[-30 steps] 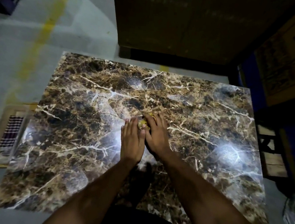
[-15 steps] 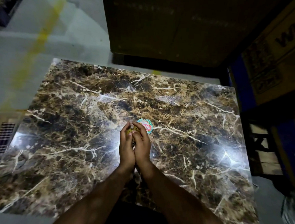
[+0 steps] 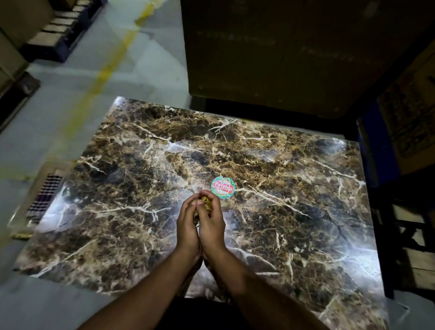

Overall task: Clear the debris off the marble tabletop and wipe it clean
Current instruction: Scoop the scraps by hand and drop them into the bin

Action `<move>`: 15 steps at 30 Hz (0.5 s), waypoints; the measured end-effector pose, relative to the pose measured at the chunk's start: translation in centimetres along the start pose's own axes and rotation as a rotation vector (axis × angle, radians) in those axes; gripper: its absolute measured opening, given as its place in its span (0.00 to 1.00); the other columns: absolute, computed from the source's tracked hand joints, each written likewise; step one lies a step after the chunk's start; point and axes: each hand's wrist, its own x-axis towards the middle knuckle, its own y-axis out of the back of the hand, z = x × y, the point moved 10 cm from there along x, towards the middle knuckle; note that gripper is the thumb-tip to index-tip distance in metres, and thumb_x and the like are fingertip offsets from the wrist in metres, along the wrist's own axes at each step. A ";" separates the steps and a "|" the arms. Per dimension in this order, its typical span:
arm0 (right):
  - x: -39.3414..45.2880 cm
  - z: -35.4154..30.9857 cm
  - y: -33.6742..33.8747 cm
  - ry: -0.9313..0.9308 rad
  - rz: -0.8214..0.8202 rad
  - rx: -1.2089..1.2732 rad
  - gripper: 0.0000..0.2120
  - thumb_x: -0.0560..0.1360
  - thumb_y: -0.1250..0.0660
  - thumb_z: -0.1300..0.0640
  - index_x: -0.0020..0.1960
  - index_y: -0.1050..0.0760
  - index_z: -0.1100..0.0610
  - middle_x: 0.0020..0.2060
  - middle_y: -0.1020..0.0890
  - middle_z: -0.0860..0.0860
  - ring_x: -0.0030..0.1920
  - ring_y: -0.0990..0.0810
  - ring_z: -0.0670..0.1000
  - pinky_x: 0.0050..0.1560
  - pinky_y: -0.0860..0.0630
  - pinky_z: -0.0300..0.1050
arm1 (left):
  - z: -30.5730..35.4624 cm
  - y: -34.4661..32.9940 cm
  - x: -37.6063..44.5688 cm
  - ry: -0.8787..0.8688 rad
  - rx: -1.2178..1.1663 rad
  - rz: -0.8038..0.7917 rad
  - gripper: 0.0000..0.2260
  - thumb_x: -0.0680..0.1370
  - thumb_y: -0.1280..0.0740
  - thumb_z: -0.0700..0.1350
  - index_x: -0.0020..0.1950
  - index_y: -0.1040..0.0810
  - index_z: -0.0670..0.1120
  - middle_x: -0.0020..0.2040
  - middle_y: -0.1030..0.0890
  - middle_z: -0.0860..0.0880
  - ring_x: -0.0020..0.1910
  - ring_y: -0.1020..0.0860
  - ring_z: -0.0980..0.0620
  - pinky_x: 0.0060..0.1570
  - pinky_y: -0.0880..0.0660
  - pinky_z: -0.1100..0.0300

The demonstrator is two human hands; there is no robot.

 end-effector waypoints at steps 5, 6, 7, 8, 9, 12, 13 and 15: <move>-1.7 -3.9 -2.2 0.102 0.012 -0.050 0.28 0.80 0.37 0.44 0.76 0.42 0.28 0.69 0.26 0.37 0.67 0.25 0.42 0.64 0.26 0.46 | 3.8 2.5 0.2 -0.099 0.136 -0.004 0.13 0.85 0.44 0.41 0.64 0.23 0.43 0.60 0.19 0.45 0.57 0.19 0.54 0.55 0.23 0.62; -2.0 -4.1 -2.7 0.108 0.007 -0.027 0.28 0.81 0.37 0.45 0.77 0.42 0.33 0.70 0.25 0.43 0.67 0.24 0.46 0.63 0.24 0.45 | 4.9 2.8 -0.1 -0.122 0.157 -0.003 0.12 0.85 0.43 0.41 0.63 0.23 0.43 0.59 0.19 0.47 0.56 0.19 0.56 0.54 0.23 0.63; -2.3 -4.3 -3.5 0.104 -0.013 -0.008 0.26 0.82 0.37 0.47 0.78 0.40 0.38 0.69 0.23 0.47 0.65 0.22 0.47 0.61 0.23 0.42 | 5.8 3.6 -0.5 -0.140 0.158 0.020 0.12 0.85 0.43 0.39 0.63 0.23 0.43 0.58 0.19 0.48 0.56 0.19 0.57 0.54 0.23 0.65; -2.9 -4.4 -4.7 0.101 -0.045 0.001 0.23 0.83 0.37 0.49 0.77 0.37 0.42 0.66 0.22 0.48 0.63 0.21 0.47 0.58 0.23 0.38 | 6.9 4.7 -1.2 -0.162 0.143 0.053 0.12 0.85 0.44 0.38 0.63 0.23 0.43 0.57 0.20 0.49 0.55 0.19 0.59 0.53 0.23 0.66; -3.5 -4.5 -5.8 0.097 -0.076 0.012 0.22 0.83 0.36 0.49 0.75 0.36 0.43 0.65 0.21 0.48 0.61 0.20 0.47 0.57 0.23 0.38 | 8.0 5.9 -1.8 -0.189 0.130 0.088 0.12 0.85 0.44 0.37 0.63 0.24 0.43 0.57 0.20 0.50 0.53 0.19 0.61 0.52 0.23 0.67; -5.3 -4.9 -9.3 0.082 -0.163 0.016 0.18 0.83 0.36 0.48 0.72 0.33 0.41 0.61 0.20 0.47 0.59 0.19 0.47 0.58 0.22 0.46 | 10.0 9.4 -3.4 -0.241 0.111 0.179 0.09 0.85 0.41 0.42 0.60 0.23 0.47 0.57 0.20 0.51 0.53 0.19 0.62 0.49 0.24 0.68; -6.1 -4.8 -10.6 0.074 -0.194 0.037 0.18 0.83 0.37 0.51 0.72 0.33 0.43 0.60 0.21 0.47 0.59 0.19 0.47 0.58 0.22 0.46 | 10.6 10.7 -4.0 -0.257 0.112 0.211 0.09 0.83 0.40 0.46 0.59 0.22 0.50 0.57 0.19 0.50 0.55 0.19 0.58 0.50 0.23 0.67; -8.0 -4.9 -13.0 0.073 -0.241 0.067 0.17 0.84 0.37 0.54 0.72 0.33 0.46 0.59 0.20 0.47 0.58 0.19 0.46 0.57 0.22 0.44 | 11.3 13.9 -5.1 -0.276 0.088 0.290 0.13 0.78 0.40 0.49 0.59 0.21 0.50 0.58 0.18 0.47 0.56 0.19 0.55 0.52 0.23 0.64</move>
